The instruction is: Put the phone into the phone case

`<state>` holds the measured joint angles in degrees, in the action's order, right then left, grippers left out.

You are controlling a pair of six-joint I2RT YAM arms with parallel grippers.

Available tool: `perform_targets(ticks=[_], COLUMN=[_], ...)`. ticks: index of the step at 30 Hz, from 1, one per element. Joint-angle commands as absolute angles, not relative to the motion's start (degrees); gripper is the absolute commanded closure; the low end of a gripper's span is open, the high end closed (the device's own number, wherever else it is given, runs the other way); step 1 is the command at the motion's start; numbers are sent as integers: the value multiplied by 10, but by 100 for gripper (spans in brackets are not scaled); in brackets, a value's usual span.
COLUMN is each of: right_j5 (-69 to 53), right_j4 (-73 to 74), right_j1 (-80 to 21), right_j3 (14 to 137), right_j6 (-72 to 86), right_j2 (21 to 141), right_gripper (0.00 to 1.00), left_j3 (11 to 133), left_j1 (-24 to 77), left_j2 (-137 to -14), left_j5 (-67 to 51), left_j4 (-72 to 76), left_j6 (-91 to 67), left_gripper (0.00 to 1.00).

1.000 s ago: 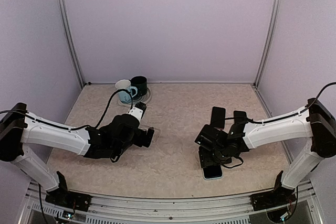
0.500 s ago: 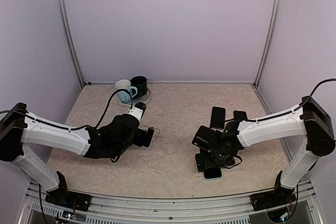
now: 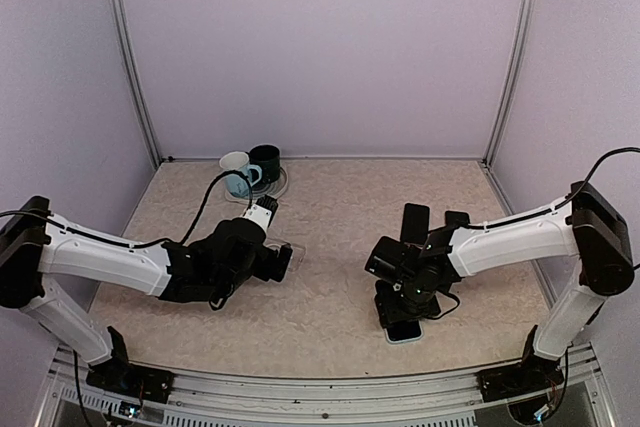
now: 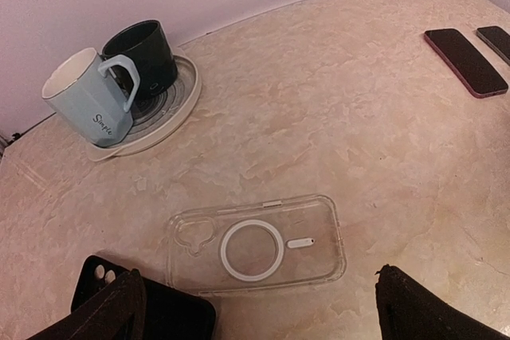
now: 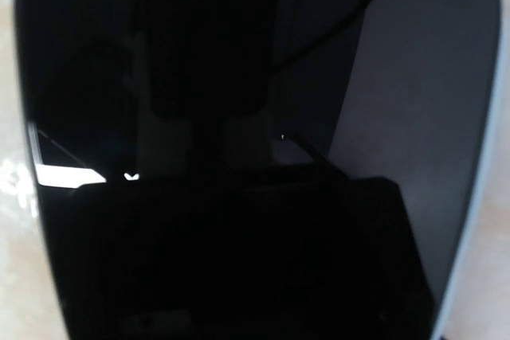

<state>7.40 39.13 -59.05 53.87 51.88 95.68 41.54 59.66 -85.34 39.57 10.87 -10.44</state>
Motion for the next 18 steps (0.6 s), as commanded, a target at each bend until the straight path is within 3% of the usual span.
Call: perform_targets(ticks=[1, 13, 18], right_j5=[65, 64, 86], right_j4=[368, 170, 96], right_j1=[-586, -587, -587], right_j3=[541, 497, 481], right_j6=[487, 368, 326], right_j2=[968, 917, 920], right_gripper=[43, 57, 60], left_j3=[429, 483, 503], left_j1=[604, 607, 586], left_j2=[-844, -863, -893], left_j5=[405, 348, 208], left_j4=[96, 81, 124], left_j6=[-103, -119, -151], left_gripper=[1, 1, 1])
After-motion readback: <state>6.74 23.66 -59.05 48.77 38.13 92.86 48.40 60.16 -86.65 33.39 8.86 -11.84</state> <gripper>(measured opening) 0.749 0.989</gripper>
